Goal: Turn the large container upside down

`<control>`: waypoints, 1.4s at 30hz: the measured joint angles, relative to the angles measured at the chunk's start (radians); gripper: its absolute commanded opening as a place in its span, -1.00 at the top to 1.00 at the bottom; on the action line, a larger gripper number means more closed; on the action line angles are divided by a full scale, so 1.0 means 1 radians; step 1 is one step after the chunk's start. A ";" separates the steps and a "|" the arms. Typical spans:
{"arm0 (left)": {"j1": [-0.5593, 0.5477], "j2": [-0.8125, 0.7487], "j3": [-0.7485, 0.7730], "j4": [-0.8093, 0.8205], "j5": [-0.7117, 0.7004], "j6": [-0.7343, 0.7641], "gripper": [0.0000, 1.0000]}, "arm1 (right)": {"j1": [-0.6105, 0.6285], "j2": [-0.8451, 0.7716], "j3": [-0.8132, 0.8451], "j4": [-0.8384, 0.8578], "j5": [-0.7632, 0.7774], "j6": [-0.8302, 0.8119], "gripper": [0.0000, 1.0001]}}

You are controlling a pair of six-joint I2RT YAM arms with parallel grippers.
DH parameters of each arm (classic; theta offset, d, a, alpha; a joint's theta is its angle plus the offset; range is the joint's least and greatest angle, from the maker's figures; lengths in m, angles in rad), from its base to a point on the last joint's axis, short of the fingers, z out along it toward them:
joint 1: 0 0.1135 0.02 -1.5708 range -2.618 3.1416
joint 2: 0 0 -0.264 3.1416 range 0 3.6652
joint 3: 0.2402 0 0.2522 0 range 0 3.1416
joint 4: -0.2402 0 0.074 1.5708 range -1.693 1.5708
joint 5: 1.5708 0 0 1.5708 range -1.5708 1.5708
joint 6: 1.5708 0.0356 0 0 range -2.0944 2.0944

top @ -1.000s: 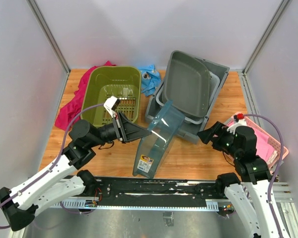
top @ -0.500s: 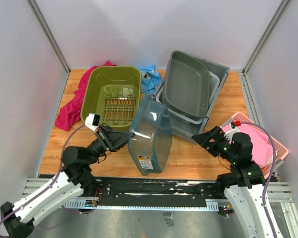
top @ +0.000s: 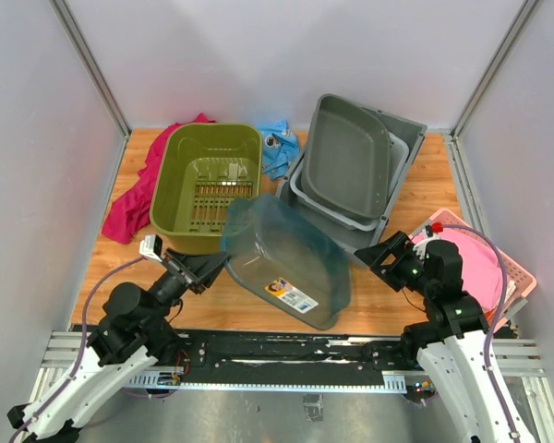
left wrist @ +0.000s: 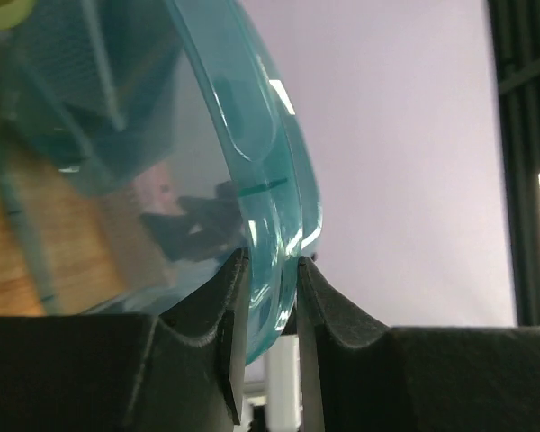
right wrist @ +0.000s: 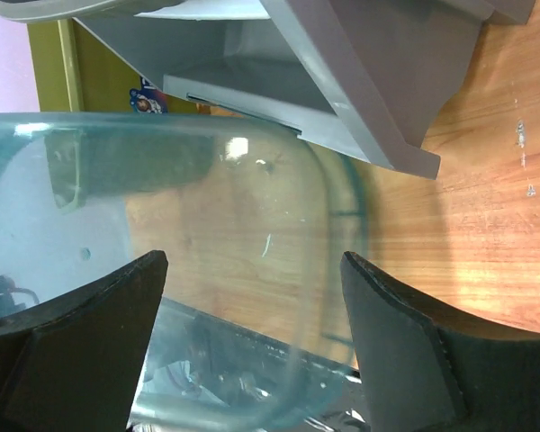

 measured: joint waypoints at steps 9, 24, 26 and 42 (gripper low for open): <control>0.000 0.071 -0.017 -0.219 0.089 0.101 0.58 | 0.000 0.027 -0.018 0.018 0.000 0.006 -0.67; -0.001 0.265 0.296 -0.627 -0.067 0.325 -0.98 | 0.000 0.051 -0.010 0.003 0.010 -0.033 -0.67; -0.001 0.316 0.346 -0.652 -0.107 0.372 -0.98 | 0.000 0.057 0.003 -0.014 0.017 -0.063 -0.67; 0.003 1.421 1.121 -0.665 -0.533 0.972 -0.98 | 0.000 0.082 0.204 -0.182 0.191 -0.271 -0.67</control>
